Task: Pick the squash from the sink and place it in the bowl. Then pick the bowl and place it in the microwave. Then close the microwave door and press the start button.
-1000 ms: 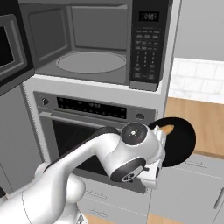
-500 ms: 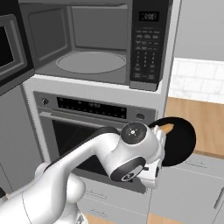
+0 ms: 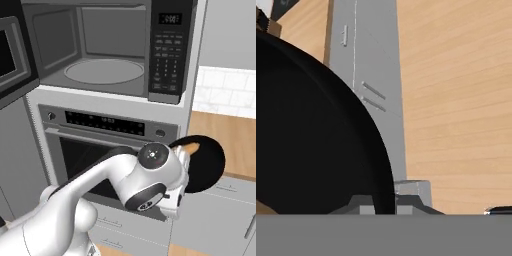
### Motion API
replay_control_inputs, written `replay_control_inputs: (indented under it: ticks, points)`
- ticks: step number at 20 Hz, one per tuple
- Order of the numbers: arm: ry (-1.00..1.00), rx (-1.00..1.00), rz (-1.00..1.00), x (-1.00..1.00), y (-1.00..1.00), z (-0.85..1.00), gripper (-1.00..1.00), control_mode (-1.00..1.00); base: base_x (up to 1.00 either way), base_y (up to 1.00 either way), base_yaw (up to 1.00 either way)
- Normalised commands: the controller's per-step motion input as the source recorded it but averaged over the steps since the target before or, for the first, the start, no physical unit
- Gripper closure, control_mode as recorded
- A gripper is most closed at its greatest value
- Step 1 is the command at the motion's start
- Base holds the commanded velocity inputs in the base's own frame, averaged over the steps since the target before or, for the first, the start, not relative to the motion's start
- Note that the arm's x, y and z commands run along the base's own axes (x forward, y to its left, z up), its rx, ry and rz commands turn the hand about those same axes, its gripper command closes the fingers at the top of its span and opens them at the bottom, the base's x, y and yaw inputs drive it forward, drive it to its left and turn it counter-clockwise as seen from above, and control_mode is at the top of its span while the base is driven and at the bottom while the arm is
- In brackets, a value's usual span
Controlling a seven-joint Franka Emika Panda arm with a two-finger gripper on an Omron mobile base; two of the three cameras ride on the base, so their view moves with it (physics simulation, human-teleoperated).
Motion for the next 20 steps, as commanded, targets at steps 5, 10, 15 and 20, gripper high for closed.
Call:
replay_control_inputs:
  ticks: [5, 10, 15, 20]
  points:
    - [-0.03, 0.05, 0.00, -0.80, 0.71, 0.28, 1.00, -1.00, 0.00, 0.00, 0.00]
    - [0.00, 0.00, -0.01, 0.14, 1.00, 0.58, 1.00, -1.00, 0.00, 0.00, 0.00]
    - [0.00, 0.01, 0.00, 0.39, 0.95, 0.70, 1.00, -1.00, 0.00, 0.00, 0.00]
    - [-0.02, 0.00, 0.01, 0.07, 0.78, 0.77, 1.00, -1.00, 0.00, 0.00, 0.00]
